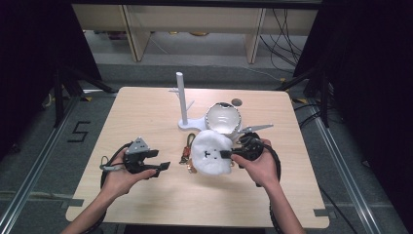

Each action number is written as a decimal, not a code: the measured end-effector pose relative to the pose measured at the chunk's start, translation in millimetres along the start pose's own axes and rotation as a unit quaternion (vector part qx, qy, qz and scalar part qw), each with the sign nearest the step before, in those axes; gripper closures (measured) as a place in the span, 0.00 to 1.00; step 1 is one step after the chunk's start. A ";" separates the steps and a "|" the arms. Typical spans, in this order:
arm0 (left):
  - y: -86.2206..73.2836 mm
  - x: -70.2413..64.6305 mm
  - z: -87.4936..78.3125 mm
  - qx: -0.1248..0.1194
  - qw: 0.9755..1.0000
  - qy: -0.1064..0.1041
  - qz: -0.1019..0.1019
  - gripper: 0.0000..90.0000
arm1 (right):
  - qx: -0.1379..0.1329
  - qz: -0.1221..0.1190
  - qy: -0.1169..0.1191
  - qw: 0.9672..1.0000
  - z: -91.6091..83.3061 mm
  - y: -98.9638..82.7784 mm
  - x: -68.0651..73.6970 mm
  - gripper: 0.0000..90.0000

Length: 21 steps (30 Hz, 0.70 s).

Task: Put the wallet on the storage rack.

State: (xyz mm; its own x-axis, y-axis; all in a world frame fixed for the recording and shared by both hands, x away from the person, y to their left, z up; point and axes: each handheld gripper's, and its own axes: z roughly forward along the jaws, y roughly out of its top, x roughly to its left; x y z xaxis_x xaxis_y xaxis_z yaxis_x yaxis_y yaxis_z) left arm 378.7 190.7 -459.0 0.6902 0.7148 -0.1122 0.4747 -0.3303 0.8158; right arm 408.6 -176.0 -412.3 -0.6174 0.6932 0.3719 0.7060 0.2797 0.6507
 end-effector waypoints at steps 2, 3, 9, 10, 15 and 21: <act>-4.2 3.4 -1.7 0.004 1.000 0.001 -0.007 0.35 | -0.005 -0.003 0.000 1.000 -0.8 1.7 -1.8 0.91; -7.5 5.9 -3.3 0.009 1.000 0.005 -0.006 0.35 | -0.008 -0.008 -0.007 1.000 -3.3 4.7 -4.3 0.91; -22.0 13.5 -8.4 0.018 0.999 0.016 -0.023 0.35 | -0.025 0.000 -0.027 0.999 -13.4 18.3 -11.0 0.91; -23.6 13.3 -7.7 0.013 0.999 0.012 -0.034 0.35 | -0.028 -0.005 -0.029 0.999 -14.2 19.8 -12.6 0.91; -27.1 15.2 -7.8 0.018 0.999 0.016 -0.031 0.35 | -0.042 0.001 -0.031 0.999 -18.1 27.5 -16.9 0.91; -31.6 14.9 -3.9 0.020 0.999 0.014 -0.038 0.35 | -0.060 -0.013 -0.053 0.997 -22.2 38.5 -26.2 0.91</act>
State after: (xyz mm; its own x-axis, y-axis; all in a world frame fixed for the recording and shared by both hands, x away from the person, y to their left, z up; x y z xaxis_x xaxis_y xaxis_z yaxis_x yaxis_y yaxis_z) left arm 371.9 214.2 -484.2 0.6365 0.7552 -0.1567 0.5468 -0.2985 0.7823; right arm 444.3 -198.2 -382.4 -0.5897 0.7552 0.2863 0.6404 0.2213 0.7355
